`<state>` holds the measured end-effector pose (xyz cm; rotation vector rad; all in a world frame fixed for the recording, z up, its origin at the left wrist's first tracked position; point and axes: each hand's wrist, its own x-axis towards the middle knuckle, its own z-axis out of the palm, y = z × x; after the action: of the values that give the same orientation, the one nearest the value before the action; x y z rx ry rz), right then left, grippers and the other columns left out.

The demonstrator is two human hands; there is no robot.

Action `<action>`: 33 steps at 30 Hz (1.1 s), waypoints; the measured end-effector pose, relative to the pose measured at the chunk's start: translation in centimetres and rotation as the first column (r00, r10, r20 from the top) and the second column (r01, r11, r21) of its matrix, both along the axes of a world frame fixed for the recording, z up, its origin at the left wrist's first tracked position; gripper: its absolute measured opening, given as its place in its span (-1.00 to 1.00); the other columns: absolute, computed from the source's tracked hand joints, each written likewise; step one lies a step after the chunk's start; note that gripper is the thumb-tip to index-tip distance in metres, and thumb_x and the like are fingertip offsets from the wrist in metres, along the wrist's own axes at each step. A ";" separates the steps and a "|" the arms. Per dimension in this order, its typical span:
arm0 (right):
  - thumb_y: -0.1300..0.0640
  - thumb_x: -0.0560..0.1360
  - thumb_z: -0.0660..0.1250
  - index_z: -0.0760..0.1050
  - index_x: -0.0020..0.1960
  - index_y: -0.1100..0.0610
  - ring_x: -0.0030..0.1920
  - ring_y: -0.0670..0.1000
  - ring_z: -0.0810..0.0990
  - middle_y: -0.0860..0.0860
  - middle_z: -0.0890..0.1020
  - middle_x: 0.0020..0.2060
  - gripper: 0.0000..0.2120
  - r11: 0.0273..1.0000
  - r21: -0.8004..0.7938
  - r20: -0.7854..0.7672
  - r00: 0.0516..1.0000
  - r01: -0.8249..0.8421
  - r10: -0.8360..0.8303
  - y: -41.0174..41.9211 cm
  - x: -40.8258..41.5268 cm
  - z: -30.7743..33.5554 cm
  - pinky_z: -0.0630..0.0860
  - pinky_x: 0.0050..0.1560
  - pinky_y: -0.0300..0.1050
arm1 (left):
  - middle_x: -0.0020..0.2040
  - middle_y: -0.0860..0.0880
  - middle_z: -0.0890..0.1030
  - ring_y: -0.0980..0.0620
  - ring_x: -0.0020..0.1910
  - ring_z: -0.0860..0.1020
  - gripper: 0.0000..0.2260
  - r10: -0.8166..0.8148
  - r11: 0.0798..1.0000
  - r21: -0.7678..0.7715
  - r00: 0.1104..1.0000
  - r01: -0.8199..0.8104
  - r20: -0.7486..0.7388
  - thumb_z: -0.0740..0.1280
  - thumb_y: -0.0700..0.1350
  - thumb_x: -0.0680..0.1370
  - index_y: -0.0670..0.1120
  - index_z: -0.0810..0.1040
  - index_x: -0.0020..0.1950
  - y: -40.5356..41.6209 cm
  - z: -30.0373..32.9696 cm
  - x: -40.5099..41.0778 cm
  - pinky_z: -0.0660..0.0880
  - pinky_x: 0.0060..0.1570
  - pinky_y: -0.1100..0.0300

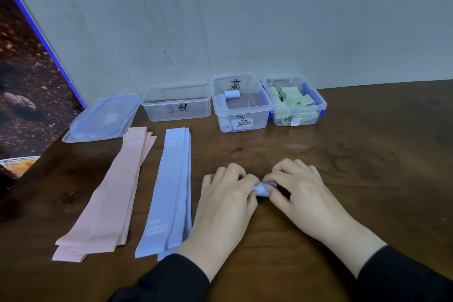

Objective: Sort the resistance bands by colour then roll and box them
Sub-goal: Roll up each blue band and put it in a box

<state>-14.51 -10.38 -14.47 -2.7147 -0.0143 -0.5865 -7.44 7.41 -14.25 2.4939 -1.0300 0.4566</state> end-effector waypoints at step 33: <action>0.02 0.61 0.36 0.72 0.02 -0.12 -0.07 -0.15 0.64 -0.11 0.72 -0.09 -0.85 0.578 0.816 -0.103 0.989 0.022 0.108 -0.3 -0.5 2.6 0.52 0.07 -0.18 | 0.00 0.13 0.71 0.14 0.01 0.65 -0.80 -0.345 0.892 -0.451 0.620 -0.016 -0.705 0.33 -0.01 0.63 0.05 0.63 0.23 -0.7 4.8 2.7 0.60 0.05 0.18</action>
<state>-15.04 -10.71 -11.89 -1.8091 0.1858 -0.2633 -4.78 6.67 -9.47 1.8397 -0.6806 -0.4227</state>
